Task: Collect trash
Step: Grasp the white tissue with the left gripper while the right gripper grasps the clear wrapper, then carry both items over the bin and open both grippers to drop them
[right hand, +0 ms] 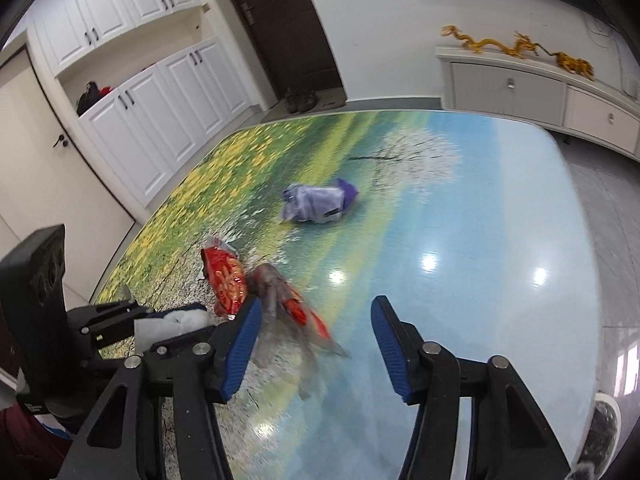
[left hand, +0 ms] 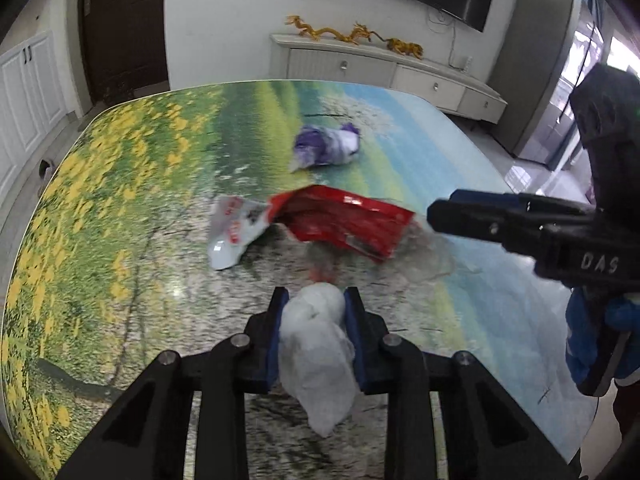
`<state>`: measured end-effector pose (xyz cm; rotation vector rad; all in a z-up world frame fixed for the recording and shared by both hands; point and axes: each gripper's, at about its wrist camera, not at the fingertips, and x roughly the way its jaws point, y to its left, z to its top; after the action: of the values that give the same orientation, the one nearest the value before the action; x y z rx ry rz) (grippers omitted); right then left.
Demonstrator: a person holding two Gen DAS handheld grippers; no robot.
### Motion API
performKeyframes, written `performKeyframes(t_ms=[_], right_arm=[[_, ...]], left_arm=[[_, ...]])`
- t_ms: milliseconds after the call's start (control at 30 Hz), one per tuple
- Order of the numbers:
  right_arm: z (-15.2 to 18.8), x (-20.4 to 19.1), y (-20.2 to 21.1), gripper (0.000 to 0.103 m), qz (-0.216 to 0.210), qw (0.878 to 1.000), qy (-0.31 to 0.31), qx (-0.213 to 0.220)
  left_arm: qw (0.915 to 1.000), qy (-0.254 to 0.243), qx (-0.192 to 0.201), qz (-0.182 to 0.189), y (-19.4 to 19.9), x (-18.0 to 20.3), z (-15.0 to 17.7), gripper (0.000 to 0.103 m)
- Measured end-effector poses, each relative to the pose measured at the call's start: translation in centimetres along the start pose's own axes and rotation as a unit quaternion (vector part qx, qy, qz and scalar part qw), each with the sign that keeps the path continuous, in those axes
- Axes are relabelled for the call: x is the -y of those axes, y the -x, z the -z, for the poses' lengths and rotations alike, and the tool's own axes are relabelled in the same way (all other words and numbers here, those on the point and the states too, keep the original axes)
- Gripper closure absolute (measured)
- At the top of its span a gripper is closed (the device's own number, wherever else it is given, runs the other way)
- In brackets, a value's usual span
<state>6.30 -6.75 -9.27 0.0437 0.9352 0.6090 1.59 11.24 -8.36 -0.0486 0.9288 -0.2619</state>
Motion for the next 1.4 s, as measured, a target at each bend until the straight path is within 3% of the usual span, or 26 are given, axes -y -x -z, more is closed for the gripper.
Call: performKeyframes(t_ms=[233, 333, 400, 567, 833, 1167, 1400], right_arm=[[-0.5, -1.5, -3.3, 0.066, -0.004, 0.999, 0.032, -0.029], [-0.3, -2.2, -3.7, 0.089, 0.000, 0.998, 0.053, -0.030], [0.3, -2.6, -3.7, 0.092, 0.011, 0.997, 0.068, -0.031], [0.8, -1.7, -2.1, 0.094, 0.037, 0.998, 0.053, -0.015], [2.2, 0.4, 3.9, 0.094, 0.076, 0.996, 0.022, 0.028], [3.1, 0.0, 10.7, 0.094, 0.087, 0.991, 0.008, 0.101], [4.8, 1.9, 15.1, 0.094, 0.100, 0.984, -0.022, 0.143]], left_arm=[[0.9993, 0.037, 0.005, -0.002, 0.7, -2.5, 0.1, 0.077], [0.9988, 0.049, 0.007, -0.002, 1.0, -3.1, 0.3, 0.077], [0.9986, 0.051, 0.012, -0.005, 1.4, -3.3, 0.4, 0.077], [0.9980, 0.054, 0.030, -0.008, 2.9, -3.2, 0.2, 0.077], [0.9975, 0.052, 0.047, 0.000, 5.2, -1.8, 0.6, 0.076], [0.9972, 0.032, 0.068, 0.006, 8.0, 1.2, 0.6, 0.076], [0.9968, 0.002, 0.080, 0.009, 9.2, 3.8, -0.3, 0.076]])
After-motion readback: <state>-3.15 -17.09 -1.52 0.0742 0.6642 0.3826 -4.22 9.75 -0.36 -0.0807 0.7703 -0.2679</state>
